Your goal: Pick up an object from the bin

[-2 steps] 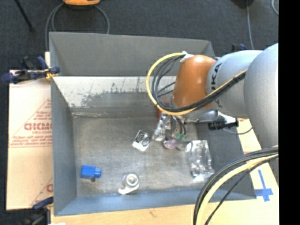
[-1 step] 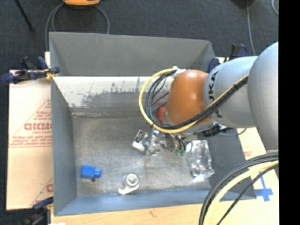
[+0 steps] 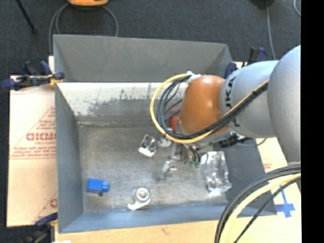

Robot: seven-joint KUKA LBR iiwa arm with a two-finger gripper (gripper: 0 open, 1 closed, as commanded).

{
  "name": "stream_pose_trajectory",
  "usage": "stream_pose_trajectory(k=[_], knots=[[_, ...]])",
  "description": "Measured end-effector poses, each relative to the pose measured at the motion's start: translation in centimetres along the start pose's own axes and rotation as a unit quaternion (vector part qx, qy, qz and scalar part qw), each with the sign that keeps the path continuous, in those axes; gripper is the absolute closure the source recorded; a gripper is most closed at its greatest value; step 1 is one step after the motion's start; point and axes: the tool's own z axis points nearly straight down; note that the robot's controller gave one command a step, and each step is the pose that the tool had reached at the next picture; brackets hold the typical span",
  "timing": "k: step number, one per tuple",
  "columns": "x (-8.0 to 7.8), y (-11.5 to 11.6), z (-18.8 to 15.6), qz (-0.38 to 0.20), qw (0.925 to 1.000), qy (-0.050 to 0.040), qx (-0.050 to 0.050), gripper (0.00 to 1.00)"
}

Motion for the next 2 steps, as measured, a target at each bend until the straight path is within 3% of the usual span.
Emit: stream_pose_trajectory(k=[1, 2], knots=[[7.8, 7.3, 1.5, -0.077, 0.9970, -0.0135, 0.001, 0.00], [7.8, 9.0, 1.5, -0.047, 0.9989, -0.0082, 0.000, 0.00]])
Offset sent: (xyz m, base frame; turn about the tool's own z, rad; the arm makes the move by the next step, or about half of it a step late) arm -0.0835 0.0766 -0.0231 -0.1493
